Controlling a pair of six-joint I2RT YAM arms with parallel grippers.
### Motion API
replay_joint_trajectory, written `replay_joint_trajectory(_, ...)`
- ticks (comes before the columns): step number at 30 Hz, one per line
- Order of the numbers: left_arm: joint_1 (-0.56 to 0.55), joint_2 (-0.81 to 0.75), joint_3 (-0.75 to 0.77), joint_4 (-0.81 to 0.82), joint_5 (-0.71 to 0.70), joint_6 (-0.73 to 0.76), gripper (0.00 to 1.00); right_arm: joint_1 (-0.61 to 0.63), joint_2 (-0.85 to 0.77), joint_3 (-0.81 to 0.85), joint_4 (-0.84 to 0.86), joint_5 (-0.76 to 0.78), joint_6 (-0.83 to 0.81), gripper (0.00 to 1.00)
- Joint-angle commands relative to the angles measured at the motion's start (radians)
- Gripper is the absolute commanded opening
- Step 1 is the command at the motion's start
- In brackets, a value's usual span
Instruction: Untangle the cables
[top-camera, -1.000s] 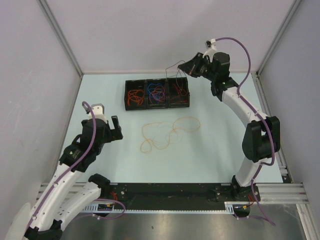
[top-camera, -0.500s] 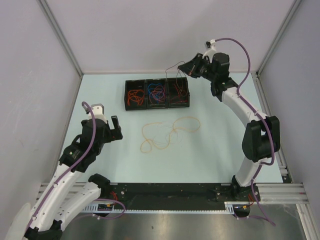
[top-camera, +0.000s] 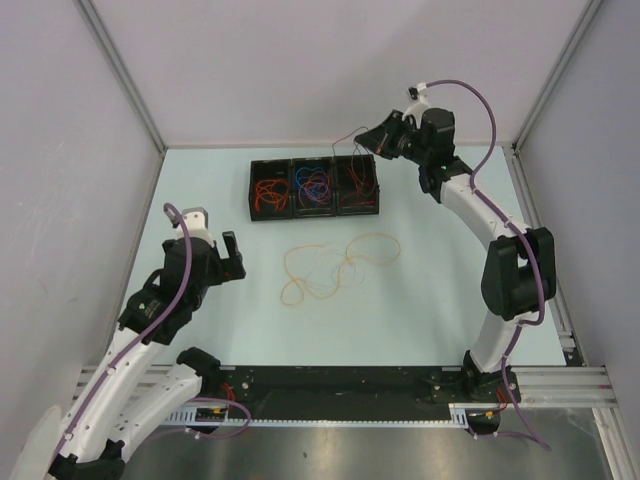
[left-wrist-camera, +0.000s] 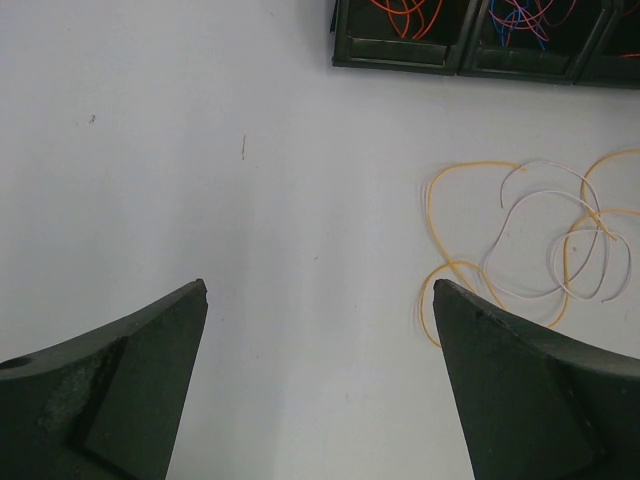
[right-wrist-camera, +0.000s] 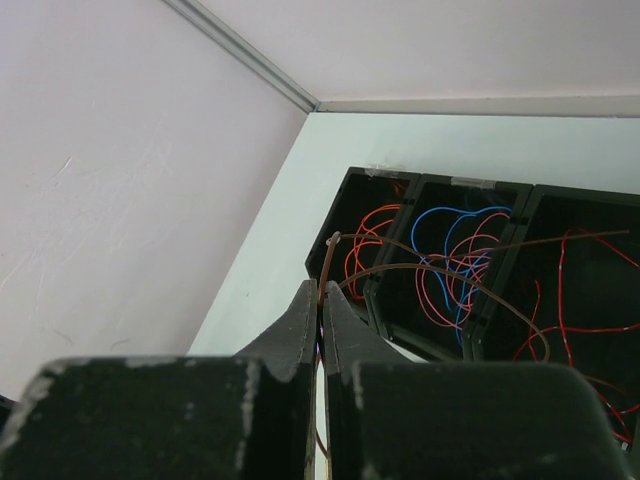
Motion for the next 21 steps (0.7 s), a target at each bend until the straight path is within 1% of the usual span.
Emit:
replay_joint_trajectory(1,0.010,-0.005,0.001,0.015,-0.013,-0.010,1.00,-0.004,-0.005,-0.005,0.030,0.004,-0.017,0.00)
replay_joint_trajectory(8,0.010,-0.006,0.000,0.015,-0.013,-0.010,1.00,-0.004,0.003,-0.007,0.030,0.006,-0.020,0.00)
replay_joint_trajectory(21,0.010,0.000,0.001,0.014,-0.016,-0.010,1.00,-0.025,0.099,0.017,0.082,-0.014,0.000,0.00)
